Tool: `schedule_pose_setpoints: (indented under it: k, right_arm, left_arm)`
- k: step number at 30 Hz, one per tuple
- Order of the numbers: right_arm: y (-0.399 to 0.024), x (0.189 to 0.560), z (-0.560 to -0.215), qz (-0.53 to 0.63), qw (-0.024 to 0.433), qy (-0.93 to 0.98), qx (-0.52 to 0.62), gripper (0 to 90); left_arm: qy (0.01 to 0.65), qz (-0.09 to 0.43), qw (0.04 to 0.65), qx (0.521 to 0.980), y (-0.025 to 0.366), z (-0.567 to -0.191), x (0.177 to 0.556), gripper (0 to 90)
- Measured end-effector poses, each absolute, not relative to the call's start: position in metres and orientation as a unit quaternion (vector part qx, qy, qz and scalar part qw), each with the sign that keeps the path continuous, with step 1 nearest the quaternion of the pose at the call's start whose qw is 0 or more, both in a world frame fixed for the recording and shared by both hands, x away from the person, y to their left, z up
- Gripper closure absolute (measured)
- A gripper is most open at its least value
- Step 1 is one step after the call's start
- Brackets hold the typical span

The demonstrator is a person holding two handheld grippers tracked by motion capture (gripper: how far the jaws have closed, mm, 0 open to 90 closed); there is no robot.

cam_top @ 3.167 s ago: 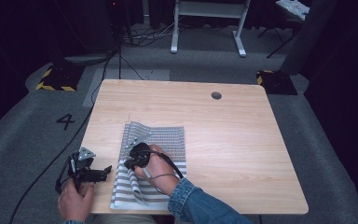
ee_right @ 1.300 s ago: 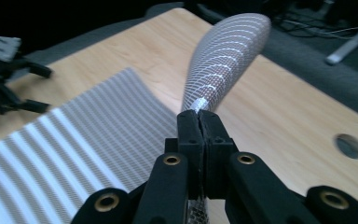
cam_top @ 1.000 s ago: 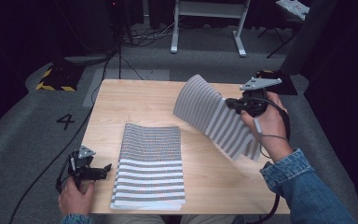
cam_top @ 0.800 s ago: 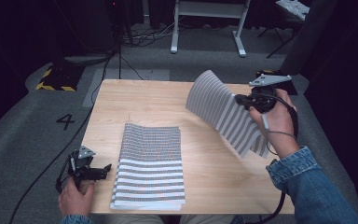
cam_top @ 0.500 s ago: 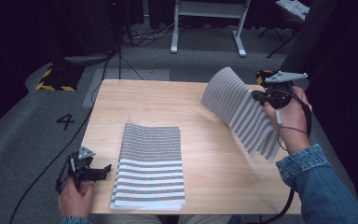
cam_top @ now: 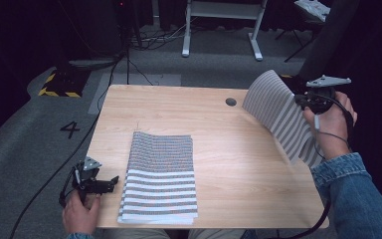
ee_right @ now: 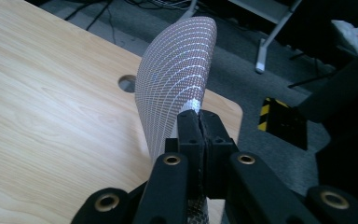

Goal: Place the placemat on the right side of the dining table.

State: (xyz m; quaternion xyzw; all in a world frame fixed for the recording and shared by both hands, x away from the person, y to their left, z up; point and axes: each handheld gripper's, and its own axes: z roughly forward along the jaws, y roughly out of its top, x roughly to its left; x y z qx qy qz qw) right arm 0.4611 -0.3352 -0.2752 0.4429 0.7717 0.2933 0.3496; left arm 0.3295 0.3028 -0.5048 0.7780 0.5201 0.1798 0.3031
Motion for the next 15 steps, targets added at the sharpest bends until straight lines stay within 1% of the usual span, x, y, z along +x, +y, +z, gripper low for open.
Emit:
schedule_pose_setpoints:
  k: [3, 7, 12, 15]
  right_arm:
    - [-0.343, 0.461, -0.280, 0.276, 0.367, 0.770, 0.442, 88.9]
    - [-0.347, 0.460, -0.288, 0.260, 0.372, 0.773, 0.443, 88.9]
    - [-0.346, 0.457, -0.298, 0.262, 0.366, 0.777, 0.441, 88.8]
    - [-0.338, 0.450, -0.301, 0.284, 0.347, 0.780, 0.436, 88.5]
  left_arm:
    - [0.520, 0.179, 0.303, 0.779, 0.303, -0.505, 0.330, 0.2]
    - [0.519, 0.178, 0.304, 0.779, 0.303, -0.505, 0.330, 0.1]
    - [0.518, 0.178, 0.304, 0.780, 0.303, -0.505, 0.331, 0.1]
    - [0.518, 0.179, 0.304, 0.780, 0.303, -0.505, 0.331, 0.1]
